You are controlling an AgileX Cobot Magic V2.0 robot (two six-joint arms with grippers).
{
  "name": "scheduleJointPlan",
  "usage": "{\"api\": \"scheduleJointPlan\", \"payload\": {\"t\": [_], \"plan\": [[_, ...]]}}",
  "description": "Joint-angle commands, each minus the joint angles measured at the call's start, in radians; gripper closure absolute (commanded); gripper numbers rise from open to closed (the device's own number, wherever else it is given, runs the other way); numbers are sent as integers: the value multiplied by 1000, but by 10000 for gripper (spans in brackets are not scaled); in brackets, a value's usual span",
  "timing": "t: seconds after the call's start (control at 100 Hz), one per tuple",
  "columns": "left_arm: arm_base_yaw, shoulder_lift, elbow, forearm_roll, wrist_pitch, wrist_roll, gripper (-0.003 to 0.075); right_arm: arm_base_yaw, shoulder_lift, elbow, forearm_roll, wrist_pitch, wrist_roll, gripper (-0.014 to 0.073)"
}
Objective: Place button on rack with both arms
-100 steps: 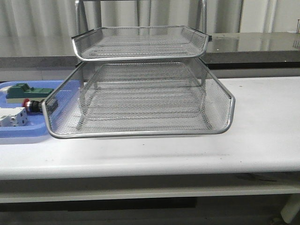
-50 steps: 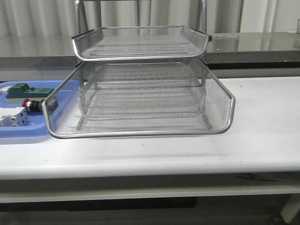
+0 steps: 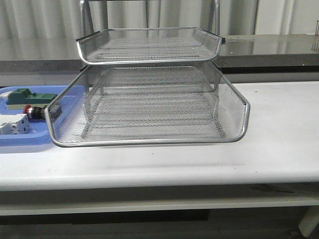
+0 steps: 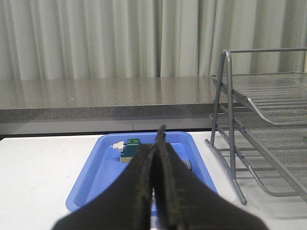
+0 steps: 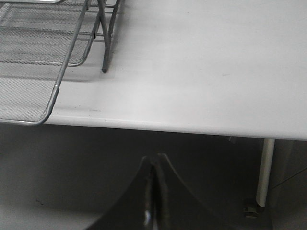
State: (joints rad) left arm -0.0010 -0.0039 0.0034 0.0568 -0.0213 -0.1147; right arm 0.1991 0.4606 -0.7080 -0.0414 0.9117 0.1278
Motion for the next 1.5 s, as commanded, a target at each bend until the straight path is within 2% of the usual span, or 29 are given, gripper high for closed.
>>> {"api": "scheduleJointPlan", "payload": {"t": [0.0, 0.16, 0.34, 0.89, 1.1, 1.29, 1.34, 1.41, 1.49], "plan": [[-7, -32, 33, -3, -114, -9, 741, -7, 3, -23, -19, -56, -2, 660], [-7, -15, -35, -74, -87, -9, 741, -7, 3, -23, -19, -56, -2, 660], [-7, 101, -232, -112, 62, -9, 741, -7, 3, -23, -19, -56, -2, 660], [-7, 849, -918, -7, 521, -3, 741, -7, 3, -23, -19, -56, -2, 660], [-7, 1096, -1102, 1, 702, 150, 741, -7, 3, -23, -19, -56, -2, 660], [-7, 1250, -1204, -1, 766, 197, 736, -7, 3, -23, -19, -56, -2, 660], [-7, 1277, -1219, -3, 779, 212, 713, -7, 3, -23, -19, -56, -2, 660], [-7, 1299, -1231, -5, 794, 231, 643, -7, 3, -23, -19, -56, -2, 660], [-7, 1308, -1231, -5, 794, 231, 502, -7, 3, -23, -19, -56, -2, 660]]}}
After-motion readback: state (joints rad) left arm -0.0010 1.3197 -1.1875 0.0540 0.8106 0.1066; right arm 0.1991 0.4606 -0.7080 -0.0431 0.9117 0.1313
